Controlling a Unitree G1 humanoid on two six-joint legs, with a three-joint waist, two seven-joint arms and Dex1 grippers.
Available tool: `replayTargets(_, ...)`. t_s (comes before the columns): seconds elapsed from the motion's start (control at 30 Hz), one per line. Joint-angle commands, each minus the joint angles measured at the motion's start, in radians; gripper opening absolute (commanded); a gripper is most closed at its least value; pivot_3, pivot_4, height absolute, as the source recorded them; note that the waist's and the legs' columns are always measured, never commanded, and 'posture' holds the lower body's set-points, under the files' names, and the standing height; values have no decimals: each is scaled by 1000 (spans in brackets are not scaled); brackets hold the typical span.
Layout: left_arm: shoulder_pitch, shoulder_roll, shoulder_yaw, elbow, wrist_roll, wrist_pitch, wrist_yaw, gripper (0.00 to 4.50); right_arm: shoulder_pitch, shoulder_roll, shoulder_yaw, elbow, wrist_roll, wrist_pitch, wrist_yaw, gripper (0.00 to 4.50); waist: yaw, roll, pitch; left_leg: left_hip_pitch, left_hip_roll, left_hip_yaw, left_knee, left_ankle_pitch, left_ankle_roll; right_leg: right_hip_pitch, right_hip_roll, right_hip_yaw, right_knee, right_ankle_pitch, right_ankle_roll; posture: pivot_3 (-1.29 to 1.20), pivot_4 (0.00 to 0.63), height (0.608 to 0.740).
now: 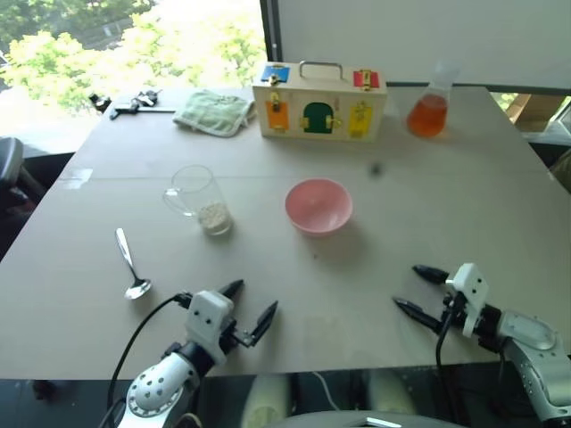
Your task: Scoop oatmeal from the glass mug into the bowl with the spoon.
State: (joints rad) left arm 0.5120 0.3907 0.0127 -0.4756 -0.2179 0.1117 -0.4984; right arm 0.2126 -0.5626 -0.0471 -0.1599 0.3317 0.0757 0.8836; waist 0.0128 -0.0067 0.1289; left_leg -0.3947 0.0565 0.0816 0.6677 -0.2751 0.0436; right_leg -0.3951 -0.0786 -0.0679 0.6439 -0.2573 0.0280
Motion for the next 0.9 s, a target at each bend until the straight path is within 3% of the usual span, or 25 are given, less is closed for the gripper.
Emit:
replayTargets(0.03, 18, 2, 7, 31, 1, 6, -2, 4481, 4, -6, 5, 32, -6, 7, 7, 4344, 0, 0, 0, 0, 0, 0, 0, 0, 0, 0, 0, 0, 0, 0, 0, 0, 150, 740)
replayTargets(0.9, 38, -44, 45, -7, -40, -4, 36, 4481, -31, -18, 30, 18, 0, 13, 55, 4344, -1, -1, 0, 0, 0, 1, 0, 0, 0, 0, 0, 0, 0, 0, 0, 0, 150, 740)
